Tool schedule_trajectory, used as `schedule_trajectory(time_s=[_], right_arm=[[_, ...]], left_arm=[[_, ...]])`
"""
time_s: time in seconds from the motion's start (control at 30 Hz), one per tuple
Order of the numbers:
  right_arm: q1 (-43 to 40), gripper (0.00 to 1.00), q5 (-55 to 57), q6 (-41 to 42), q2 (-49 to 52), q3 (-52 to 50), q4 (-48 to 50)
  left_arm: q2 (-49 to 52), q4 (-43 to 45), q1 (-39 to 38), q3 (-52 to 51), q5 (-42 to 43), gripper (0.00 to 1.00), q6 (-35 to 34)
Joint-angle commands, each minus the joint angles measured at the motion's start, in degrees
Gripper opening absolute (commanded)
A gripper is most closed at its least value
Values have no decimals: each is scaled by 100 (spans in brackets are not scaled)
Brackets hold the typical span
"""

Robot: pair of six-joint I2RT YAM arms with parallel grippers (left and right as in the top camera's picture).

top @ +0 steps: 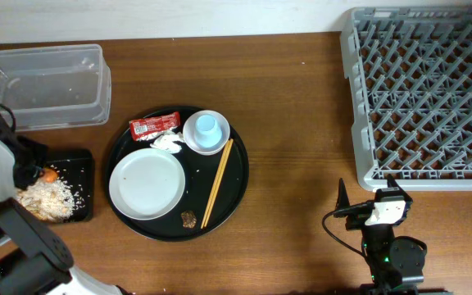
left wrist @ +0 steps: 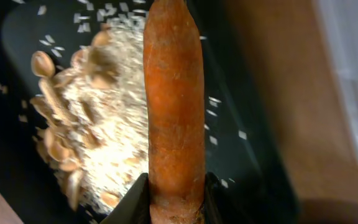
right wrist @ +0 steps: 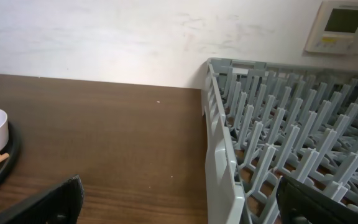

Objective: Sort waste into correct bins and load items into the dishwasher rack
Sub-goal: 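Move the carrot left and release it onto the black tray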

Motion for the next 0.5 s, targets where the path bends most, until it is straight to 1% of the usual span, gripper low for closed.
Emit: schedule_trajectory(time_s=[0.0, 0.3, 0.47], right_arm=[[37, 98, 50, -13, -48, -52, -9], [37, 99, 50, -11, -48, -52, -9], [37, 98, 50, -11, -48, -52, -9]], left_arm=[[140, -15, 184, 63, -664, 20, -63], [184, -28, 284, 57, -619, 20, -66], [382, -142, 282, 55, -577, 20, -66]])
